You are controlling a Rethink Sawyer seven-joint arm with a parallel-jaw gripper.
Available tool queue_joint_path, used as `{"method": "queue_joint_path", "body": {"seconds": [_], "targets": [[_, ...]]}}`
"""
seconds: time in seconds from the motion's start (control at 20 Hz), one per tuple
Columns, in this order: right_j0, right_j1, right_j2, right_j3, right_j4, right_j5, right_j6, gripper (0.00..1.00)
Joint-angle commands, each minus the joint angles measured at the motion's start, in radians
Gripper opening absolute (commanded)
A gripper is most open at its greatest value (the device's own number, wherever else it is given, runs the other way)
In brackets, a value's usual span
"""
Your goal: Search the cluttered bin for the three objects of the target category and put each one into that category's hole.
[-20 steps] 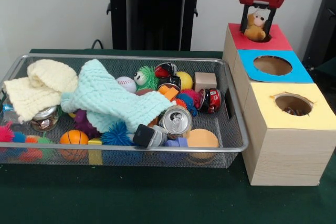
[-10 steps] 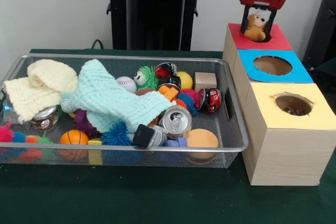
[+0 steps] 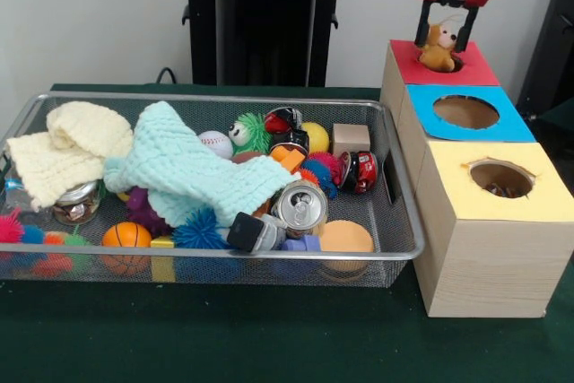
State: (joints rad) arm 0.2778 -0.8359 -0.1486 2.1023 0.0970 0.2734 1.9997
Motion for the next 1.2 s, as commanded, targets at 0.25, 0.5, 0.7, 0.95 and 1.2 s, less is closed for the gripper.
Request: {"method": "queue_joint_path", "body": {"seconds": [0.25,0.5,0.7,0.95,1.2], "targets": [[-0.057,-0.079,0.071,-0.046,0.065,0.121,0.142,1.00],[-0.076,-0.074,0.092,-0.028,0.068,0.084,0.133,1.00],[-0.069,-0.087,0.077,-0.044,0.062,0.124,0.128,1.00],[-0.125,-0.064,0.114,-0.018,0.048,0.050,0.096,1.00],[-0.212,-0.017,0.187,0.013,0.034,-0.041,0.077,1.00]]}}
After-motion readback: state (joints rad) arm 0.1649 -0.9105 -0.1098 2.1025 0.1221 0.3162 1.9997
